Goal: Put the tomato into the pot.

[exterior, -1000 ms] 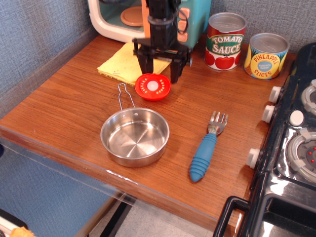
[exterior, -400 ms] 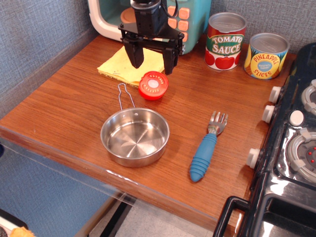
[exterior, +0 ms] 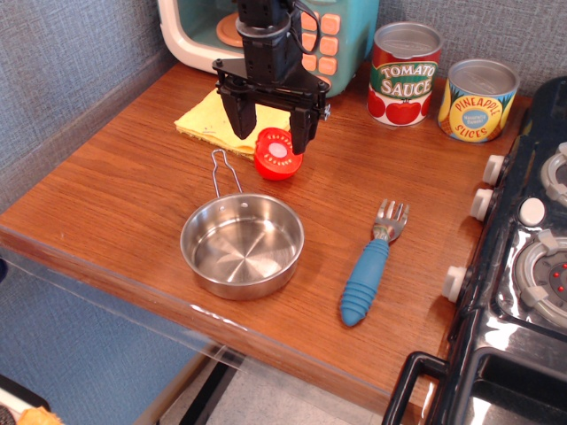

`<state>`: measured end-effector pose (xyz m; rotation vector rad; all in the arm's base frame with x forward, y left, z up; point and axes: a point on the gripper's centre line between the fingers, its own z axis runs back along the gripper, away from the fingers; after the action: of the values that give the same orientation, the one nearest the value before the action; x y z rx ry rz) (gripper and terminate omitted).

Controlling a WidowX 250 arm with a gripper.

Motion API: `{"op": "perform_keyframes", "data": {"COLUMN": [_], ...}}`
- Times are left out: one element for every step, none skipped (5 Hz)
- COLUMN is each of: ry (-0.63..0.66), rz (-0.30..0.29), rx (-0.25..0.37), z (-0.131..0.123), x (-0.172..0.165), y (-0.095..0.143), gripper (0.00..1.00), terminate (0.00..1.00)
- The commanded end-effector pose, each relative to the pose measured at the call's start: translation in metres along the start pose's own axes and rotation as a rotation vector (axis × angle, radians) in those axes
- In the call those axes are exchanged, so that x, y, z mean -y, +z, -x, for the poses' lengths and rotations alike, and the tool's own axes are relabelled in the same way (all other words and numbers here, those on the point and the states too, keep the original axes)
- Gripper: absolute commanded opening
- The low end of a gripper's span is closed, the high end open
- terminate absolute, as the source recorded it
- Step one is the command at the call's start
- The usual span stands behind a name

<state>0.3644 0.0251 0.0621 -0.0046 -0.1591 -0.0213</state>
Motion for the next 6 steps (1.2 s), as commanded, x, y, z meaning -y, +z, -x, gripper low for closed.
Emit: {"op": "perform_keyframes", "data": {"ry": [0.022,0.027,0.024,0.010,-0.002,-0.005], "rz": [-0.028,-0.034,-0.047,-0.060,-0.072,-0.083], "rx": [0.016,-0.001,-0.033,-0.052,-0.062,-0.067], "z": [-0.029,-0.036,-0.035,-0.031,-0.024,-0.020], "x": [-0.005,-0.003,-0.003,-0.001,0.000,0.000], "y": [-0.004,-0.014,-0.025,-0.030,-0.032,-0.032], "gripper": [1.00,1.00,1.00,1.00,1.00,1.00], "terminate": [0.00,0.00,0.00,0.00,0.00,0.00]}}
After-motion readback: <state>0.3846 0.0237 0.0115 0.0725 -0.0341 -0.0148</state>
